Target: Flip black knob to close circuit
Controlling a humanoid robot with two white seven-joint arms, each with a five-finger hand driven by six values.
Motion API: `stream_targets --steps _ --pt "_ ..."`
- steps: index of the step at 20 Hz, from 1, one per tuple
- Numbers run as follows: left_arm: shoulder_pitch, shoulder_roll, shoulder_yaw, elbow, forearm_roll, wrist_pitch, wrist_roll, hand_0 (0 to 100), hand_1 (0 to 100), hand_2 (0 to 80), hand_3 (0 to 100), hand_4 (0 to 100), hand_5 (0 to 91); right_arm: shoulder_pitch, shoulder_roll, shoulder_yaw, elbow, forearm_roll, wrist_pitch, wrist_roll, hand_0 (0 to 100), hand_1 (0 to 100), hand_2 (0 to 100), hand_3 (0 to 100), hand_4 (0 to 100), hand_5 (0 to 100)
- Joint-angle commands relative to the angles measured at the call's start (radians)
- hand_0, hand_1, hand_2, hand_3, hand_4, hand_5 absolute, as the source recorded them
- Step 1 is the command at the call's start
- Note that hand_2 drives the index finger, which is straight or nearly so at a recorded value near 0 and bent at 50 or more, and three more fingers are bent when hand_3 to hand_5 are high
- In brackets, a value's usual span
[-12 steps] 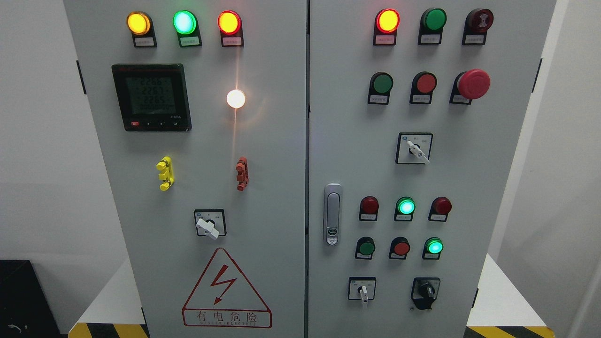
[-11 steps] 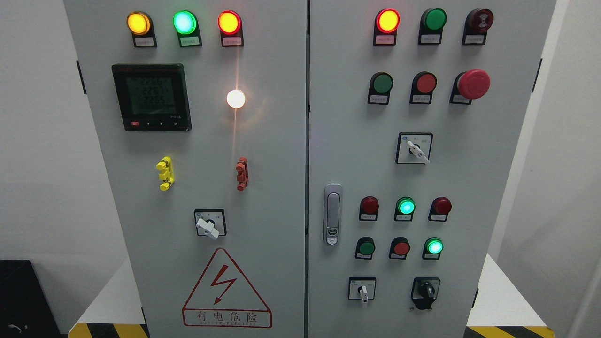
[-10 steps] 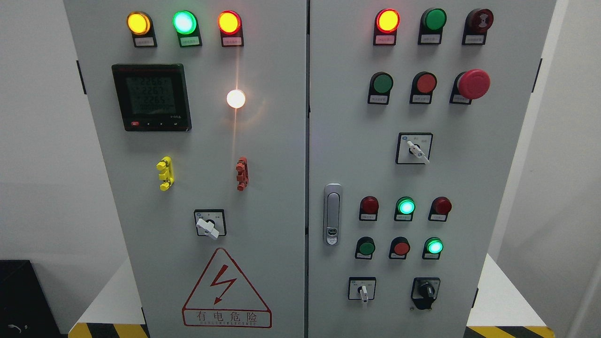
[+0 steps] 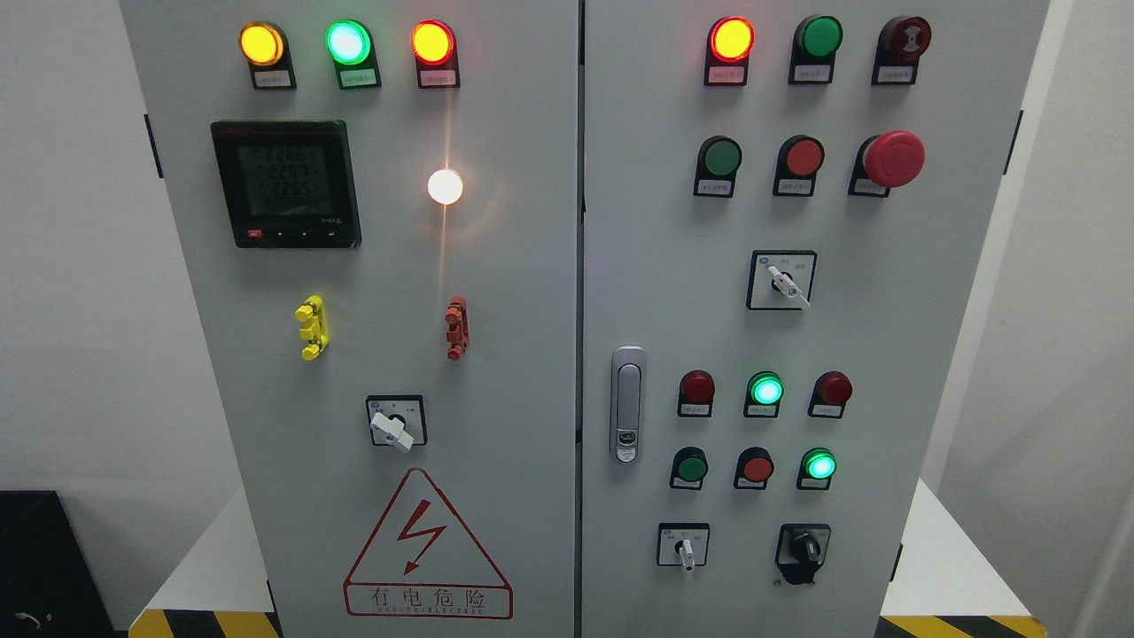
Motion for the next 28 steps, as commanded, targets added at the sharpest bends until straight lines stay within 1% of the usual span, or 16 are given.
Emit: stream_targets --steps 1,3,4,6,9,13,16,20,26,28 --pt "0.000 0.000 -0.001 0.000 0.000 -0.001 0.000 12 56 0.0 0 0 0.0 0.000 0.006 -0.006 0.003 0.000 0.001 0.025 0 5 0 0 0 0" --pt "0.000 0.000 0.000 0.000 0.000 -0.001 0.000 12 56 0.0 0 0 0.0 0.000 0.009 -0.002 -0.002 0.003 0.000 0.026 0 4 0 0 0 0" --pt "0.000 0.000 -0.001 0.000 0.000 -0.001 0.000 12 56 0.0 0 0 0.0 0.000 0.010 0.000 -0.011 0.025 0.000 0.035 0 4 0 0 0 0" --pt "0.000 0.000 0.000 0.001 0.000 -0.001 0.000 12 56 0.0 0 0 0.0 0.001 0.030 -0.002 -0.049 0.091 0.001 0.049 0 4 0 0 0 0" --pt "0.000 0.000 0.000 0.001 0.000 -0.001 0.000 12 56 0.0 0 0 0.0 0.006 0.030 -0.008 -0.115 0.212 0.004 0.051 0 4 0 0 0 0" --pt "0.000 0.000 0.000 0.000 0.001 -0.001 0.000 12 56 0.0 0 0 0.0 0.007 0.030 -0.012 -0.218 0.353 0.027 0.049 0 4 0 0 0 0" --pt "0.000 0.000 0.000 0.000 0.000 -0.001 0.000 12 56 0.0 0 0 0.0 0.007 0.030 -0.014 -0.290 0.439 0.061 0.052 0 4 0 5 0 0" --pt "0.000 0.000 -0.001 0.001 0.000 -0.001 0.000 12 56 0.0 0 0 0.0 0.007 0.030 -0.014 -0.361 0.594 0.070 0.043 0 3 2 10 3 0" --pt "0.000 0.000 -0.001 0.000 0.000 -0.001 0.000 12 56 0.0 0 0 0.0 0.007 0.030 -0.015 -0.499 0.740 0.072 0.031 0 3 10 21 14 0" --pt "0.000 0.000 0.000 0.000 0.000 -0.001 0.000 12 56 0.0 0 0 0.0 0.007 0.030 -0.028 -0.561 0.779 0.072 0.028 0 3 14 25 19 0"
